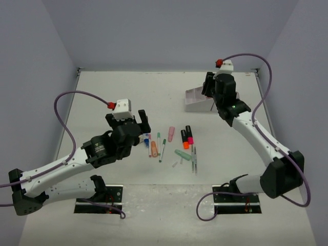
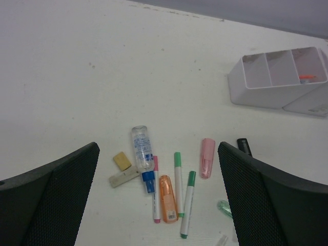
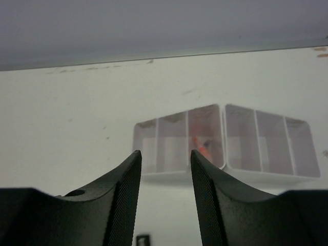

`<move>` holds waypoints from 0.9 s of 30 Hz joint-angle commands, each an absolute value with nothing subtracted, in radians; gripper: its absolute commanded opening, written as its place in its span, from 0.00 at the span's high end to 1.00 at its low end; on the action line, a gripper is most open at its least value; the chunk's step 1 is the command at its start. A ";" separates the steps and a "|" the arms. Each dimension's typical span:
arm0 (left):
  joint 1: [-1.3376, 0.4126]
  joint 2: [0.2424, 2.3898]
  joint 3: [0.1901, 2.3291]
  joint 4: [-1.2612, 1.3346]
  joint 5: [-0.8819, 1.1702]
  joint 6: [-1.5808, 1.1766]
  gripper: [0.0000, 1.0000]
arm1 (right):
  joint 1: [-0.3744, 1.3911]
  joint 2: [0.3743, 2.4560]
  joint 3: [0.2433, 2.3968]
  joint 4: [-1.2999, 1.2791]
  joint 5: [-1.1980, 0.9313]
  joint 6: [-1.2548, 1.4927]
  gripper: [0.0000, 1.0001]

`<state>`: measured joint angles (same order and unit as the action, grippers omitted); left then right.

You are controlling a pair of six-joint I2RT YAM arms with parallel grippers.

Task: Sort the stationery into containers
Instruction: Place the pen in the storage box, then pick up the pen from the center of the board.

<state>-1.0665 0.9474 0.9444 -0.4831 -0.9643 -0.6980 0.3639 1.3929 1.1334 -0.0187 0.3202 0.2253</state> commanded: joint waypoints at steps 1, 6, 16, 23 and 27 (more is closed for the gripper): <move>-1.021 1.005 1.023 -0.593 -0.959 -0.741 0.00 | 0.448 1.205 1.138 -0.533 0.188 0.412 0.58; -0.948 1.056 1.022 -0.564 -0.861 -0.715 0.00 | 0.496 1.088 0.875 -0.574 0.040 0.522 0.59; -0.934 1.110 1.008 -0.462 -0.734 -0.677 0.00 | 0.621 1.155 0.671 -0.551 0.037 0.627 0.64; -0.934 1.125 1.001 -0.473 -0.720 -0.673 0.00 | 0.701 1.231 0.652 -0.534 0.058 0.673 0.69; -0.934 1.124 0.997 -0.465 -0.701 -0.660 0.00 | 0.719 1.280 0.655 -0.541 0.088 0.700 0.73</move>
